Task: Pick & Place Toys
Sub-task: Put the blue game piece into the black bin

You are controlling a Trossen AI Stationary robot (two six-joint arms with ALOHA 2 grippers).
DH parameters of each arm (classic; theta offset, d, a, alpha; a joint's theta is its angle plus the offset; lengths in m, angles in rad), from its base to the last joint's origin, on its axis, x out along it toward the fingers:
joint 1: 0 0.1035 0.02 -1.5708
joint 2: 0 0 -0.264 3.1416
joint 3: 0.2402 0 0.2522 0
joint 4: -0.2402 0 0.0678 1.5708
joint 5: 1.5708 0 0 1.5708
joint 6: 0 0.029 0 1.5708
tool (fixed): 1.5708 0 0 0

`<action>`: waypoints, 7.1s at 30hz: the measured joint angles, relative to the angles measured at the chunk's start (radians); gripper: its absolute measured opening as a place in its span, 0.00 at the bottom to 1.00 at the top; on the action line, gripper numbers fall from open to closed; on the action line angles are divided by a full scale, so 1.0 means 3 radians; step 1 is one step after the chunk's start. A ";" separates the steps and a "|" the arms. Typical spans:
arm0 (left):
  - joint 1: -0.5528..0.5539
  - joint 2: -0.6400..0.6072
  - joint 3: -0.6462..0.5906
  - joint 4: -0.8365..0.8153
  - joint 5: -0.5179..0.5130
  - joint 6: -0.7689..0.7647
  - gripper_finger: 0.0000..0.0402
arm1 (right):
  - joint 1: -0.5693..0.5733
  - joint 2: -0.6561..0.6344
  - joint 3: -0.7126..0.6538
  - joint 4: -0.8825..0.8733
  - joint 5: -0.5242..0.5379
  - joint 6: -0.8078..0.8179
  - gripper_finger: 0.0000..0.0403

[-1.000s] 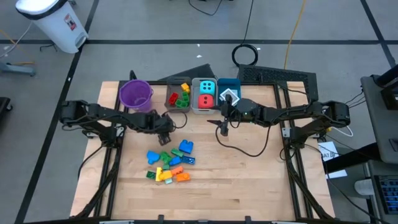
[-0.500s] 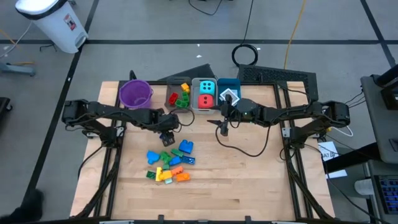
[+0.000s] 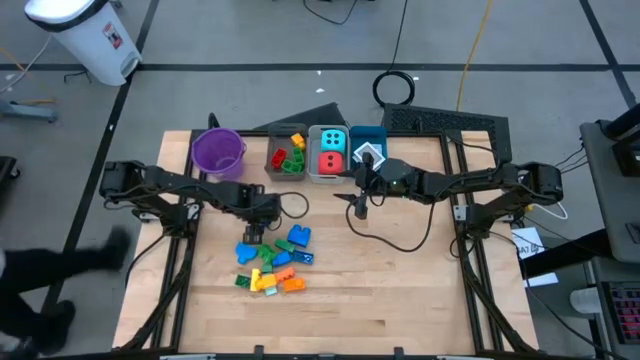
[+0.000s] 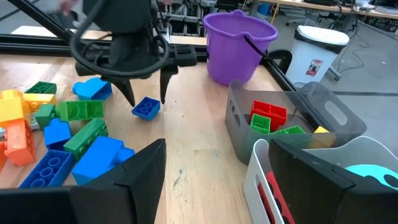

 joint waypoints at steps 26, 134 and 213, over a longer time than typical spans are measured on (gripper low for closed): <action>0.0031 -0.0138 0.0381 0.0343 -0.0268 -0.0203 0.39 | -0.0001 0.0000 0.0000 0.0028 0.0000 0.0000 0.64; -0.0658 0.0891 0.0671 0.1542 -0.1135 -0.0423 0.10 | 0.0084 -0.0001 0.0000 0.0032 0.0011 -0.0013 0.64; 0.1279 0.0333 0.0779 0.1435 -0.1215 -0.1408 0.69 | 0.0083 -0.0001 0.0000 0.0007 0.0010 -0.0014 0.64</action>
